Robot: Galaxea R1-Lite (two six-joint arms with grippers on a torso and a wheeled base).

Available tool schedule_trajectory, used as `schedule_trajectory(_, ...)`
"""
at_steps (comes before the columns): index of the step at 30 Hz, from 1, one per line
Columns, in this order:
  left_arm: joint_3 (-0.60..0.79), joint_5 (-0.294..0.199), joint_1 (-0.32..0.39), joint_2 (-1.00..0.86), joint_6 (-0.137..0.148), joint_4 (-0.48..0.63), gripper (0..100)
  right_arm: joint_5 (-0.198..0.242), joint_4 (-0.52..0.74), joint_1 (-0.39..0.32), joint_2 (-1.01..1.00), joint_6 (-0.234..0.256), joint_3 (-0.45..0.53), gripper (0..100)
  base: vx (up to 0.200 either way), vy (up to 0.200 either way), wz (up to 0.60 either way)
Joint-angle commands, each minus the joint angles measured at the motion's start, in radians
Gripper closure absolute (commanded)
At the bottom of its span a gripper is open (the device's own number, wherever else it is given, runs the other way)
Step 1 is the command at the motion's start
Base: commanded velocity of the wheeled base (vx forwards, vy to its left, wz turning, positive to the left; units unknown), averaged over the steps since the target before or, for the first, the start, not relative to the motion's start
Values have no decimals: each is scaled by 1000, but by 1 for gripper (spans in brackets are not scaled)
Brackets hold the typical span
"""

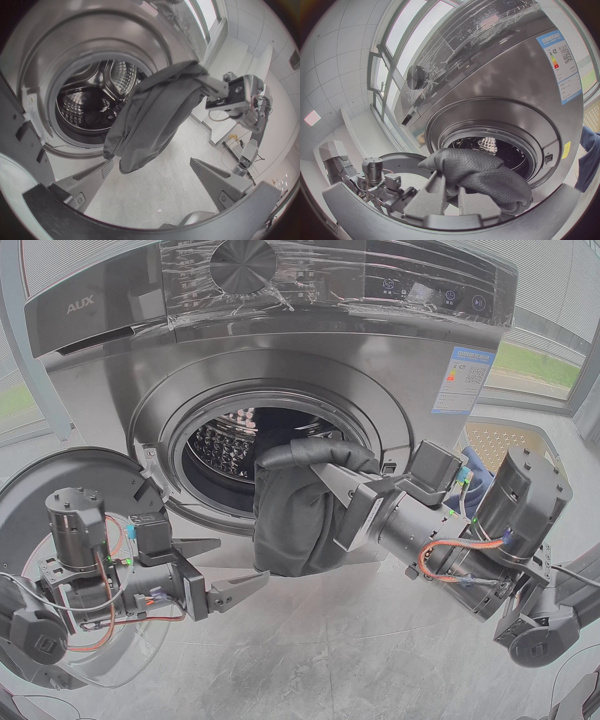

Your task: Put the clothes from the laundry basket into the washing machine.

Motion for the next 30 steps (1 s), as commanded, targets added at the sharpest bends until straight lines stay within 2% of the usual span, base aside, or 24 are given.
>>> schedule_trajectory(1,-34,-6,-3,150,0,-38,0,3,-1,6,-19,0,14,100,0,0,0)
schedule_trajectory(7,-58,-6,-3,269,-2,-143,0,3,-1,9,-17,0,17,100,0,0,0)
schedule_trajectory(23,-113,-7,-25,351,-3,-181,0,-3,-2,11,-14,2,41,100,0,0,0)
schedule_trajectory(30,-118,-9,-39,384,-6,-236,0,-3,-2,11,-11,3,41,100,0,0,0)
